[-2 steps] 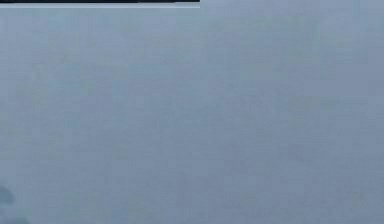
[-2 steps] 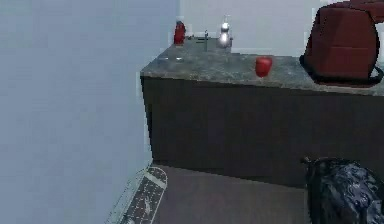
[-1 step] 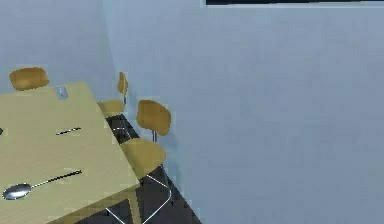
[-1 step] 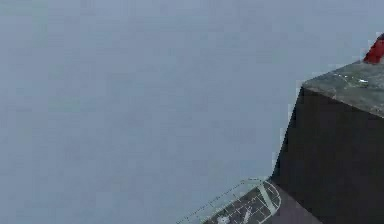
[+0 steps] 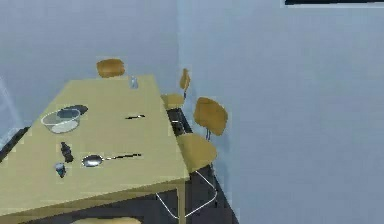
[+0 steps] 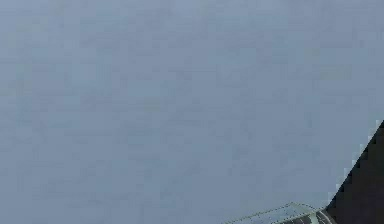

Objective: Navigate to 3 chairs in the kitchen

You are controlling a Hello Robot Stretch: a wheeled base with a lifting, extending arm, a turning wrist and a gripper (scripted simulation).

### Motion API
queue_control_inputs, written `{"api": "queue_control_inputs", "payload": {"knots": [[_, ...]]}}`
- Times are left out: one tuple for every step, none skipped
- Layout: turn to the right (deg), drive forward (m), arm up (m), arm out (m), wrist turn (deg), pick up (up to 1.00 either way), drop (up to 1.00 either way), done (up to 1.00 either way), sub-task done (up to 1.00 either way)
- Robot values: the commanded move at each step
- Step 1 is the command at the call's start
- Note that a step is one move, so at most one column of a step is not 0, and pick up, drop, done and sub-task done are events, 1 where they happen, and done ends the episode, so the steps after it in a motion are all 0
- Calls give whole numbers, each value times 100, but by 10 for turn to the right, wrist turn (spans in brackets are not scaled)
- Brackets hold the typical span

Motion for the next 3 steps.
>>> {"api": "queue_control_inputs", "payload": {"knots": [[0, 0, 0, 0, 0, 0, 0, 0, 100], [-450, 0, 0, 0, 0, 0, 0, 0, 0], [-450, 0, 0, 0, 0, 0, 0, 0, 0]]}}
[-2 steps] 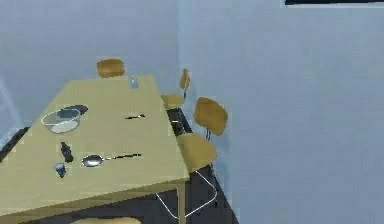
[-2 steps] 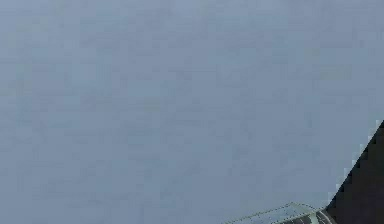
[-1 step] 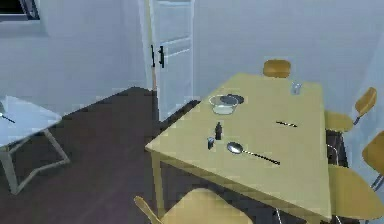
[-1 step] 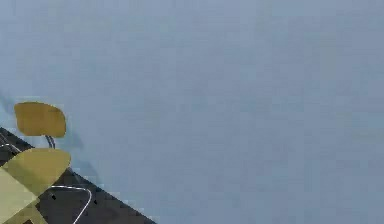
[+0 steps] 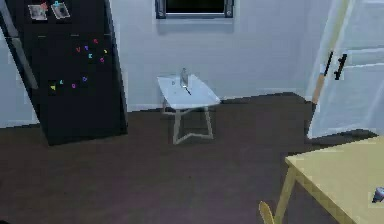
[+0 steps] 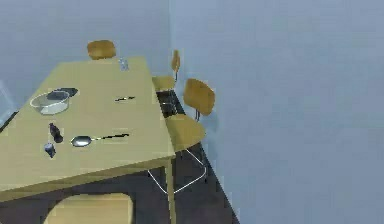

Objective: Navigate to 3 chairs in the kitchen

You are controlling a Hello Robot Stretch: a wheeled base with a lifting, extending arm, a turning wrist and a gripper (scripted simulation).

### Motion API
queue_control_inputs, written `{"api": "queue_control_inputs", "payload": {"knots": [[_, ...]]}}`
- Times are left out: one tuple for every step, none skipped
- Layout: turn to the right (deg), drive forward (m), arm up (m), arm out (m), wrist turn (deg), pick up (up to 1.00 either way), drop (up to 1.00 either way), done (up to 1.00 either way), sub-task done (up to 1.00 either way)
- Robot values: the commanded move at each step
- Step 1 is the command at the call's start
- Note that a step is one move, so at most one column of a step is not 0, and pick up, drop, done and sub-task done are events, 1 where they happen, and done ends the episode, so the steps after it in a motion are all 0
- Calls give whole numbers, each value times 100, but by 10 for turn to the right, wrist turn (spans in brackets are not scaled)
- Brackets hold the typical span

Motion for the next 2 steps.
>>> {"api": "queue_control_inputs", "payload": {"knots": [[-330, 0, 0, 0, 0, 0, 0, 0, 0], [0, 45, 0, 0, 0, 0, 0, 0, 0]]}}
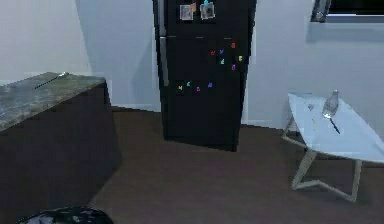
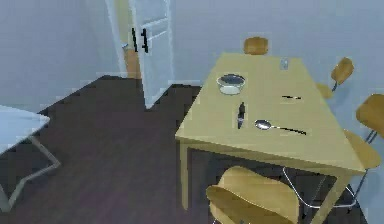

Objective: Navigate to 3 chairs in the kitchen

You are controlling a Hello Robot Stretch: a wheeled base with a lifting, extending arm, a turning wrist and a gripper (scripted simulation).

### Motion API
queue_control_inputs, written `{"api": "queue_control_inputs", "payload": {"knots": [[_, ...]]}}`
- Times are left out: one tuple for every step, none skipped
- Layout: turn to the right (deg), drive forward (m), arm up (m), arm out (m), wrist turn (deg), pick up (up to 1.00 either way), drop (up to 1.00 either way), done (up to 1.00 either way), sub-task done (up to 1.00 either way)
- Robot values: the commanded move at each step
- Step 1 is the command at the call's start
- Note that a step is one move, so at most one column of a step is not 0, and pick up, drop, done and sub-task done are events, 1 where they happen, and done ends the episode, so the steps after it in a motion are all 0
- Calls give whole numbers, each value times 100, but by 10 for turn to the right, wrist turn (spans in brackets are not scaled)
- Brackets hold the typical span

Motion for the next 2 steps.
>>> {"api": "queue_control_inputs", "payload": {"knots": [[450, 0, 0, 0, 0, 0, 0, 0, 0], [180, 0, 0, 0, 0, 0, 0, 0, 0]]}}
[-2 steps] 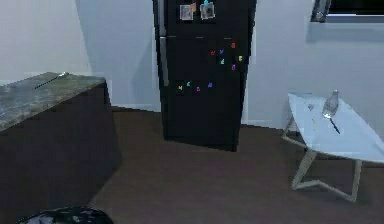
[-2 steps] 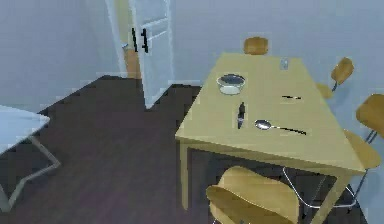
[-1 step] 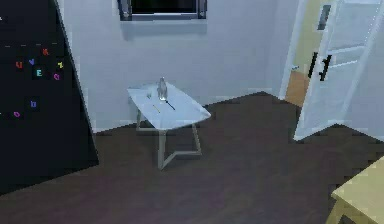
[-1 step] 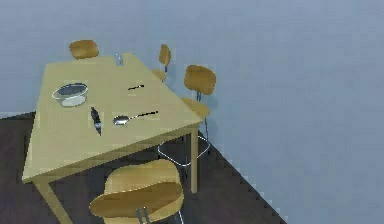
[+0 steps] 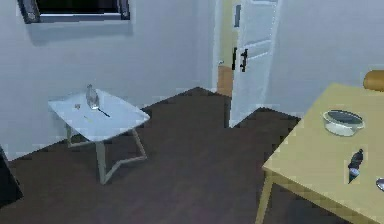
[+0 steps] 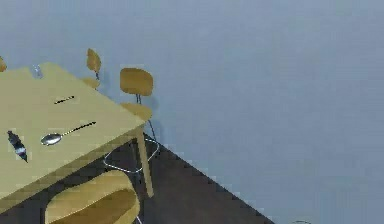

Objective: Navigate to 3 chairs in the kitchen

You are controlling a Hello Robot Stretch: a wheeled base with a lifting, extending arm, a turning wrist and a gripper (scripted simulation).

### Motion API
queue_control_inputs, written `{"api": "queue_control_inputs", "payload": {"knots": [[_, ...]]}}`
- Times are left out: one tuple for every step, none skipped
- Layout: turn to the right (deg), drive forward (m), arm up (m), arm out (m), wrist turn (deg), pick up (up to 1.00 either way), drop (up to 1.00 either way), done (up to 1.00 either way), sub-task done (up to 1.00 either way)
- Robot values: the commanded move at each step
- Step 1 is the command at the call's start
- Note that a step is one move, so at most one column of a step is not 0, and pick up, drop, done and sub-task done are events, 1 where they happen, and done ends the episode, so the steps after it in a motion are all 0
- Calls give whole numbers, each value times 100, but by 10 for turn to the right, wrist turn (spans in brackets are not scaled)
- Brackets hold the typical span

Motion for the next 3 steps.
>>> {"api": "queue_control_inputs", "payload": {"knots": [[0, 100, 0, 0, 0, 0, 0, 0, 0], [30, 0, 0, 0, 0, 0, 0, 0, 0], [0, 15, 0, 0, 0, 0, 0, 0, 0]]}}
